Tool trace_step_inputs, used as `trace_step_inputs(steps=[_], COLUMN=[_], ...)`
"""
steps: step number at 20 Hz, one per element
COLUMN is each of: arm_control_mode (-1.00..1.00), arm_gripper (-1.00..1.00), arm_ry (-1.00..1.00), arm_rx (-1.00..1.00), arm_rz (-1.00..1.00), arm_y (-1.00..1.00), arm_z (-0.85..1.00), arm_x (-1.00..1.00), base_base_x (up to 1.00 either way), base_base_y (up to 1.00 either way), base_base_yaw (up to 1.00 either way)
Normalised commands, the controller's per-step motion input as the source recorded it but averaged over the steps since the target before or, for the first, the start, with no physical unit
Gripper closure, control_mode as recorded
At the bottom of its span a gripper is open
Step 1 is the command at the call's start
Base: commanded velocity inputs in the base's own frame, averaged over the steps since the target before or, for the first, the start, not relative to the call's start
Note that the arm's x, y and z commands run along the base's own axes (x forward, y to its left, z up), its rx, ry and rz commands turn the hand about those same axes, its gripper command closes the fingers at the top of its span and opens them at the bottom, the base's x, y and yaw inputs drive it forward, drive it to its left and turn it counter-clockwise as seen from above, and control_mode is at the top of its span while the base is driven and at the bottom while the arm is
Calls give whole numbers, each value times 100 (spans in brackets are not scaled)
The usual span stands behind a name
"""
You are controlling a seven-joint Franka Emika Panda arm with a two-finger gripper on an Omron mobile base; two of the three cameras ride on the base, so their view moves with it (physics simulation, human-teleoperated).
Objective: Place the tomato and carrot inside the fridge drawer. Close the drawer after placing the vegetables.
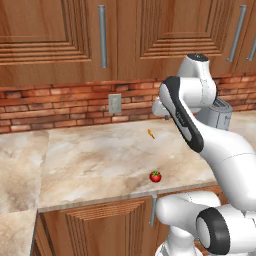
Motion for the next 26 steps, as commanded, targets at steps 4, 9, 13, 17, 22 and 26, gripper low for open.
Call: trace_step_inputs(steps=[4, 9, 13, 17, 22, 26], arm_control_mode=[-100, -100, -100, -100, -100, -100], arm_gripper=[-100, -100, -100, -100, -100, -100], arm_ry=[0, 0, 1, 8, 20, 13], arm_rx=[0, -5, -10, -6, 0, 0], arm_rz=[0, 5, 6, 2, 0, 3], arm_y=[1, 28, 28, 30, 3, 2], arm_z=[0, -28, -73, -80, -70, -52], arm_x=[-10, -38, -23, -7, 1, 5], base_base_x=[0, 0, 0, 0, 0, 0], base_base_y=[0, 0, 0, 0, 0, 0], base_base_yaw=[0, 0, 0, 0, 0, 0])
